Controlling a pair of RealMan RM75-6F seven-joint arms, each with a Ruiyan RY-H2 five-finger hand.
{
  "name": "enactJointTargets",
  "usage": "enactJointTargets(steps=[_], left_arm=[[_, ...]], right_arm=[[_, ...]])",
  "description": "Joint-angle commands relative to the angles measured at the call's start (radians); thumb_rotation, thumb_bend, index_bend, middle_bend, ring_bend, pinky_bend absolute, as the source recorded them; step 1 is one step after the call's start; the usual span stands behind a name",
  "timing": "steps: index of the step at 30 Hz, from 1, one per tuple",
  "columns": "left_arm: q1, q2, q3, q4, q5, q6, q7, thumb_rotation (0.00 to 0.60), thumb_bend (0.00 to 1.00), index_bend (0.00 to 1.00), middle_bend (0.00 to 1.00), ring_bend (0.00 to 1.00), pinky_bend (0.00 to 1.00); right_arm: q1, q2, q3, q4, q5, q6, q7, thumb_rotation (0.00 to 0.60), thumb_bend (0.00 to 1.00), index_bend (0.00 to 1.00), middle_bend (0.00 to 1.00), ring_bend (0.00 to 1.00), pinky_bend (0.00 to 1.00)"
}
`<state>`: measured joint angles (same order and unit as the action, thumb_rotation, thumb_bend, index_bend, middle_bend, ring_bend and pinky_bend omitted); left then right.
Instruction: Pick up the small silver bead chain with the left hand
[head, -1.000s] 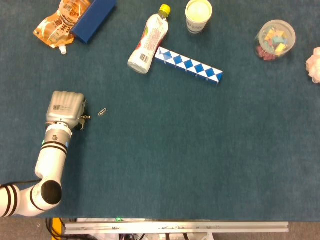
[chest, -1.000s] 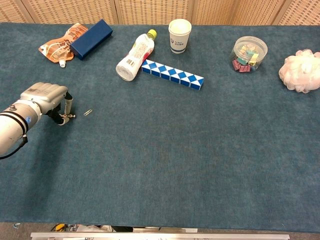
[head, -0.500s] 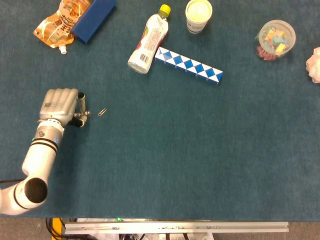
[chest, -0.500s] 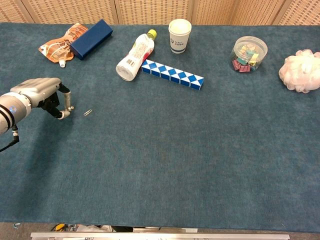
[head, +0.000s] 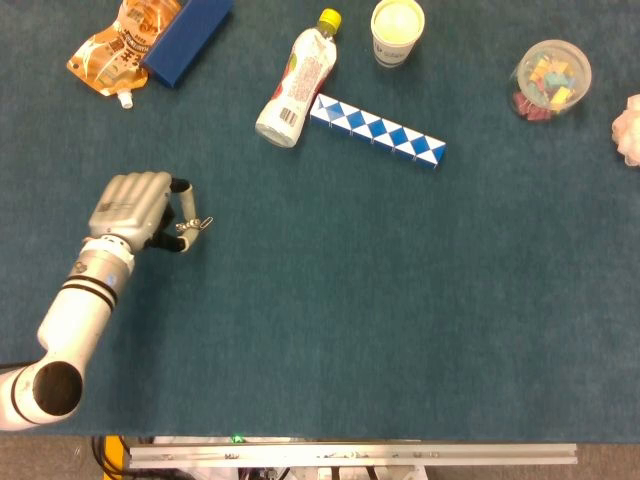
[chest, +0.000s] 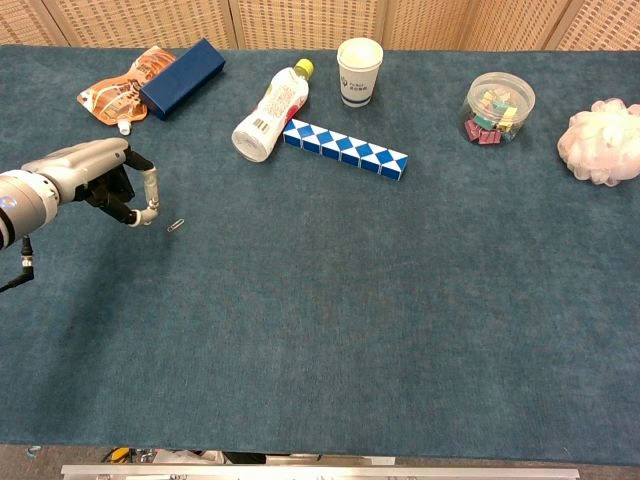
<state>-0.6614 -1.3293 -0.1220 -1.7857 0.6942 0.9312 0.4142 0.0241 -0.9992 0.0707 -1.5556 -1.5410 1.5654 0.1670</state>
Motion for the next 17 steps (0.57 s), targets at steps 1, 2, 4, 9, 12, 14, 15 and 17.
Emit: enactJointTargets(steps=[1, 2, 4, 9, 12, 14, 15, 17], left_arm=[[-0.016, -0.017, -0.006, 0.007, -0.016, -0.002, 0.001, 0.600, 0.35, 0.58, 1.00, 1.00, 1.00], [-0.025, -0.026, -0.008, 0.013, -0.028, -0.002, 0.004, 0.600, 0.35, 0.58, 1.00, 1.00, 1.00], [-0.039, -0.037, -0.012, 0.020, -0.049, -0.003, 0.010, 0.600, 0.35, 0.58, 1.00, 1.00, 1.00], [-0.069, -0.065, -0.022, 0.038, -0.091, 0.011, 0.026, 0.600, 0.35, 0.58, 1.00, 1.00, 1.00], [-0.083, -0.074, -0.021, 0.048, -0.113, 0.015, 0.035, 0.600, 0.35, 0.58, 1.00, 1.00, 1.00], [-0.089, -0.076, -0.019, 0.051, -0.126, 0.015, 0.037, 0.600, 0.35, 0.58, 1.00, 1.00, 1.00], [-0.091, -0.075, -0.019, 0.051, -0.132, 0.014, 0.036, 0.600, 0.35, 0.58, 1.00, 1.00, 1.00], [-0.096, -0.074, -0.015, 0.053, -0.139, 0.015, 0.038, 0.600, 0.35, 0.58, 1.00, 1.00, 1.00]], right_arm=[[-0.001, -0.001, 0.000, 0.003, 0.003, -0.002, 0.003, 0.600, 0.33, 0.52, 0.57, 0.46, 0.49], [-0.001, -0.002, 0.000, 0.005, 0.004, -0.002, 0.006, 0.600, 0.33, 0.52, 0.57, 0.46, 0.49], [-0.003, -0.002, -0.001, 0.008, 0.005, -0.001, 0.009, 0.600, 0.33, 0.52, 0.57, 0.46, 0.49], [-0.008, -0.002, -0.001, 0.019, 0.011, 0.001, 0.019, 0.600, 0.33, 0.52, 0.57, 0.46, 0.49], [-0.009, -0.001, -0.001, 0.021, 0.013, 0.000, 0.023, 0.600, 0.33, 0.52, 0.57, 0.46, 0.49], [-0.009, -0.002, -0.001, 0.024, 0.014, 0.000, 0.026, 0.600, 0.33, 0.52, 0.57, 0.46, 0.49], [-0.009, -0.002, 0.000, 0.025, 0.015, 0.000, 0.027, 0.600, 0.33, 0.52, 0.57, 0.46, 0.49], [-0.009, -0.002, 0.000, 0.026, 0.015, -0.001, 0.030, 0.600, 0.33, 0.52, 0.57, 0.46, 0.49]])
